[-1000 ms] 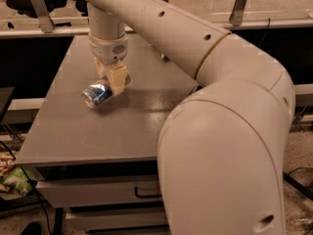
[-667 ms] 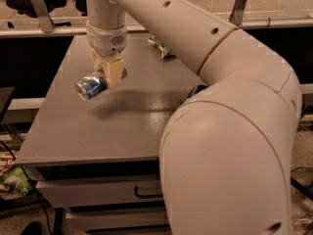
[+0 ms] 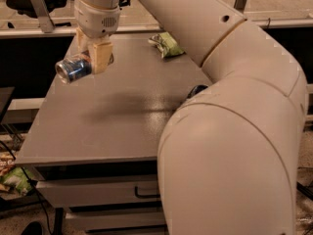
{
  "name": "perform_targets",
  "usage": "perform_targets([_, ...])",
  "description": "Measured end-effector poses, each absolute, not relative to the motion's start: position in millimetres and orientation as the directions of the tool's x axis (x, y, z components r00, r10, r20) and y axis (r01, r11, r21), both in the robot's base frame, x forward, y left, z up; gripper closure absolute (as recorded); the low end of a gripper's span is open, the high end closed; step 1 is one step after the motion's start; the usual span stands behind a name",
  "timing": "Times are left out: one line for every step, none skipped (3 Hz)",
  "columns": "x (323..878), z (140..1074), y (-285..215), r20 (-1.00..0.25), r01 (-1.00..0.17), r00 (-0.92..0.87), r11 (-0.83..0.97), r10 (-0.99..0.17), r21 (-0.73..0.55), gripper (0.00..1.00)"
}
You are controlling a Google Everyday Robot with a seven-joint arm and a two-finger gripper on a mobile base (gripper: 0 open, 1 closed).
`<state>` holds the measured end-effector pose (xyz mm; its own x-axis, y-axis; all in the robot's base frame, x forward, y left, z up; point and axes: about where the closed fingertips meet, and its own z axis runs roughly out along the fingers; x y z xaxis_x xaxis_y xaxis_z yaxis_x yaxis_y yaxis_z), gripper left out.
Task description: Pick redbull can
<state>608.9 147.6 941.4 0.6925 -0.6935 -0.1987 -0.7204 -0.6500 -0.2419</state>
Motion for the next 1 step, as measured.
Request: perform_targets([614.0,941.3,154.1,-0.201,-0.719,0.693,-0.642,-0.692,-0.267,1.00])
